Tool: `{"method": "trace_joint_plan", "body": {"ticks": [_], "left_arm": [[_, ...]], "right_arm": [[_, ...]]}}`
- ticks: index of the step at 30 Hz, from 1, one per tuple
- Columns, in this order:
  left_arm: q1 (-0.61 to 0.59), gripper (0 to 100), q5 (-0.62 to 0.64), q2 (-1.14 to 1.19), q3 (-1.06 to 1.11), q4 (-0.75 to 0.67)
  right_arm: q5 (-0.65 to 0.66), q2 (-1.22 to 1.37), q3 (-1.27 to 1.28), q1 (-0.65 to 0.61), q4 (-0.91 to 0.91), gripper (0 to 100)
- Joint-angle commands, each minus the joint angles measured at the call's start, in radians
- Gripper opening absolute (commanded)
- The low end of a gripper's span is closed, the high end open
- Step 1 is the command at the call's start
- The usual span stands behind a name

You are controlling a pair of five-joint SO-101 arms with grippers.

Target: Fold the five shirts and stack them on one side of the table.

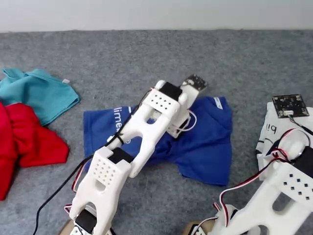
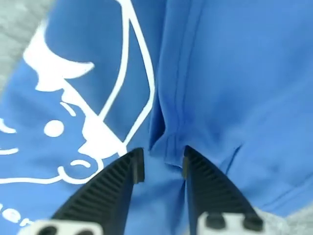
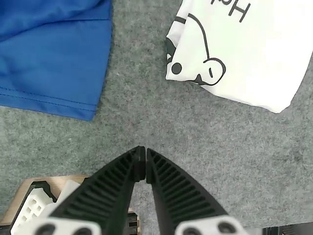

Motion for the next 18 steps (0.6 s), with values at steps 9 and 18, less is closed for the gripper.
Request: {"method": "trace_joint_plan", "body": {"ticks": [9,18], "left_arm": [[0.077,16,0.0,-0.206,-0.128,0.106],[0.341,23,-0.092,-0.218,0.082,0.083]], "right_arm": [[0.002,-0.018,-0.005,0.01,0.031,1.9],[0.006,-0.018,-0.005,0.01,0.028,1.9]]}}
